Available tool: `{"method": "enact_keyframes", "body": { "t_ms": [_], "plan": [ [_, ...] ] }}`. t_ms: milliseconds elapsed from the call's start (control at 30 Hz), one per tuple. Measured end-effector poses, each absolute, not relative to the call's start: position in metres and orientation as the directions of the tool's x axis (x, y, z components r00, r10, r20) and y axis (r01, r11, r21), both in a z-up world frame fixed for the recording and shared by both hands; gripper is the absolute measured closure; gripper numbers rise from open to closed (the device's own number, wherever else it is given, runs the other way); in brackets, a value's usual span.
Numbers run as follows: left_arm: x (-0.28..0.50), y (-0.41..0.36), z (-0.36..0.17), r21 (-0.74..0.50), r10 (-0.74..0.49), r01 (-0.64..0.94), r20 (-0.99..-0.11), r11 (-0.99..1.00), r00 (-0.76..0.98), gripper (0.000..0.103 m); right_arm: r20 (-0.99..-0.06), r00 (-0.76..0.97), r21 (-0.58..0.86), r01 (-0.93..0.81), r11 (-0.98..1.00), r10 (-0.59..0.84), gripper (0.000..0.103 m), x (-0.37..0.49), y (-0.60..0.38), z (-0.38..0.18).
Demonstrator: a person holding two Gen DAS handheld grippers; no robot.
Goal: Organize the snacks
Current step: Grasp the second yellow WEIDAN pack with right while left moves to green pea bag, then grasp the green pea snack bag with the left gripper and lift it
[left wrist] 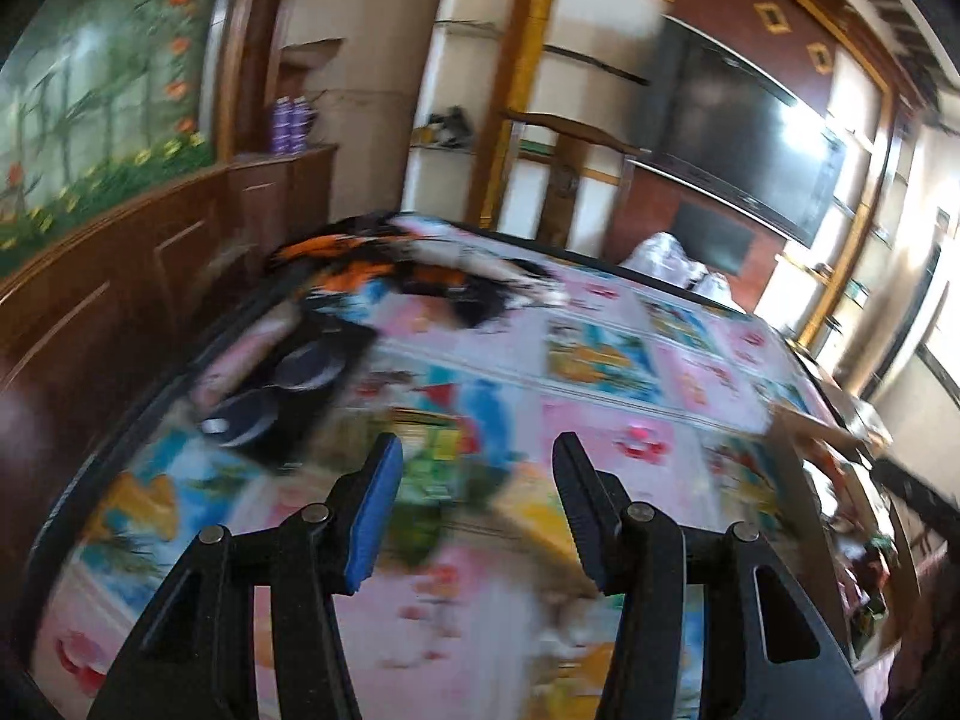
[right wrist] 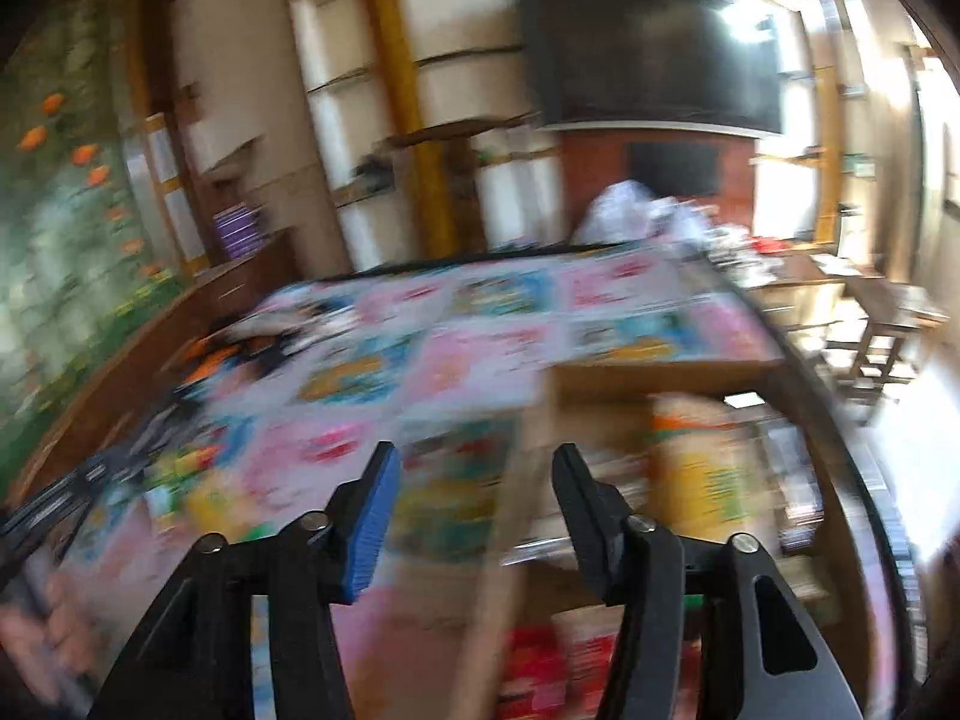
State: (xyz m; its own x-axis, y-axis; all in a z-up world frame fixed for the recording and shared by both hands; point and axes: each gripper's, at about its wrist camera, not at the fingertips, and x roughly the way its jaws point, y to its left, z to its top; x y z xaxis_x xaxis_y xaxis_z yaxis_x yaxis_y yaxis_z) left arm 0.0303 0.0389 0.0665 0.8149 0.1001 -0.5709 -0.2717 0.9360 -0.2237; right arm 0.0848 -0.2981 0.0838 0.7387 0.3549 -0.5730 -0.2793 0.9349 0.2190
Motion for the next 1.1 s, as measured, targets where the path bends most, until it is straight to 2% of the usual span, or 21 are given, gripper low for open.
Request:
{"method": "enact_keyframes", "body": {
  "t_ms": [133, 367, 500, 600, 900, 967, 1033, 1100],
  "plan": [
    [0.025, 0.074, 0.059, -0.26, 0.109, -0.318, -0.593, 0.912, 0.798, 0.052, -0.63, 0.588, 0.258, -0.457, 0.851, 0.507, 0.039, 0.083, -0.23, 0.074],
    [0.02, 0.093, 0.057, -0.293, 0.104, -0.339, -0.601, 0.894, 0.793, 0.052, -0.761, 0.397, 0.254, -0.545, 0.799, 0.513, 0.035, 0.111, -0.132, 0.036],
    [0.018, 0.1, 0.057, -0.318, 0.09, -0.343, -0.604, 0.884, 0.792, 0.052, -0.779, 0.403, 0.205, -0.56, 0.803, 0.48, 0.034, 0.131, -0.099, 0.029],
    [0.018, 0.107, 0.055, -0.347, 0.071, -0.346, -0.61, 0.872, 0.789, 0.052, -0.797, 0.391, 0.17, -0.587, 0.792, 0.461, 0.029, 0.141, -0.084, 0.025],
    [0.022, 0.105, 0.052, -0.345, 0.045, -0.329, -0.627, 0.879, 0.778, 0.051, -0.836, 0.398, 0.02, -0.667, 0.745, 0.379, 0.03, 0.127, -0.05, 0.006],
    [0.022, 0.104, 0.051, -0.347, 0.04, -0.329, -0.632, 0.878, 0.774, 0.051, -0.828, 0.42, -0.027, -0.691, 0.723, 0.371, 0.032, 0.118, -0.047, 0.003],
    [0.024, 0.103, 0.049, -0.35, 0.031, -0.325, -0.638, 0.879, 0.77, 0.051, -0.824, 0.41, 0.002, -0.688, 0.726, 0.391, 0.053, 0.116, -0.052, 0.004],
    [0.025, 0.101, 0.047, -0.344, 0.023, -0.317, -0.645, 0.884, 0.764, 0.051, -0.83, 0.403, 0.017, -0.671, 0.741, 0.385, 0.053, 0.113, -0.059, 0.004]
  ]
}}
